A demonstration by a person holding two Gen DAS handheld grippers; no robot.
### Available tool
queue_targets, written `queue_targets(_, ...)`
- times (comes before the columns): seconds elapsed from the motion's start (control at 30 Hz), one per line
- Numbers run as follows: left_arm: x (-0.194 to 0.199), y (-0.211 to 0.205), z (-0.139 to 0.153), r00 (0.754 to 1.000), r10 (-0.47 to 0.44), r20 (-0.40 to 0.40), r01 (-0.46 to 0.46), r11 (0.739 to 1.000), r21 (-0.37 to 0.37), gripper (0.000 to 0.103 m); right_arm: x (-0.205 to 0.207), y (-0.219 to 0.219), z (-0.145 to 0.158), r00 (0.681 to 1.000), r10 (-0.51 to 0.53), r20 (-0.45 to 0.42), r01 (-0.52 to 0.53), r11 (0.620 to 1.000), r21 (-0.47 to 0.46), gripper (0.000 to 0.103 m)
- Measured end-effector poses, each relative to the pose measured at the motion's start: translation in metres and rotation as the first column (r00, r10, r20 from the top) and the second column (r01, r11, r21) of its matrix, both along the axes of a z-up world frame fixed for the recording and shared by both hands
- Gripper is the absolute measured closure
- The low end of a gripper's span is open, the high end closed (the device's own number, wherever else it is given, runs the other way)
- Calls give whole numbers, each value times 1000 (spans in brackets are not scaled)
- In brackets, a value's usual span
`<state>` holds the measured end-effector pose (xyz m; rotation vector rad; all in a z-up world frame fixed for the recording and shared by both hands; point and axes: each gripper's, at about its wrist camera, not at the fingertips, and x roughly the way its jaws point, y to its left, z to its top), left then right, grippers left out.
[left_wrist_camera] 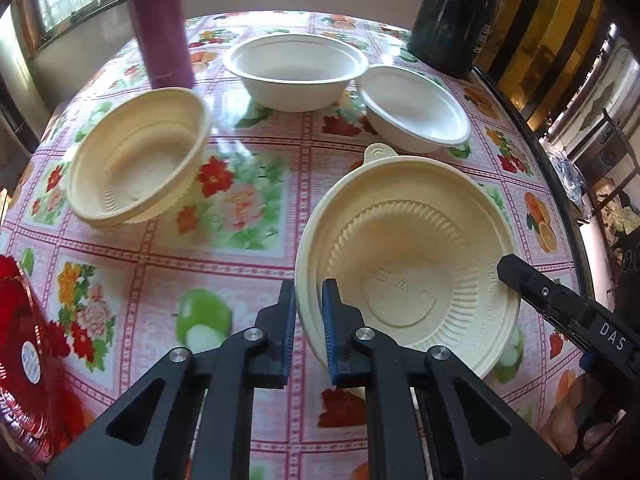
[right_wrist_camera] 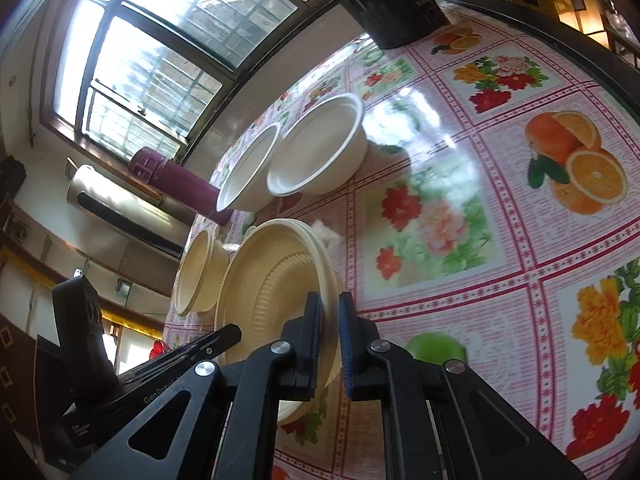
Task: Organize plates and bowls
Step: 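Lift the beige bowl and carry it onto the red plate stack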
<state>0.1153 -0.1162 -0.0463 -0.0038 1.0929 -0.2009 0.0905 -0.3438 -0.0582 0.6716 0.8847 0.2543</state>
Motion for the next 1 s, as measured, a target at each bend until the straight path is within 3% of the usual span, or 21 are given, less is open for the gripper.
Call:
queue_targets(0.2,-29,74,26,991,96,96,-97,995,5,92,-6,69,18,991,112,77,-115,993,32,94)
queue_targets(0.43,-64,168,45,955,235,179,-240,971,4,92,-2,173,44,952,283,120,-283,959,-13,94)
queue_targets(0.73,-86,263,24,899,404,170,-414,910,29,92,-3,299,39,885,458,76,-447,885,-133,94)
queue_targets(1.0,-83,297,-17,887,452,93,-459,886,64,91,-10,365,18,853,521,14,-501,827,-253,92)
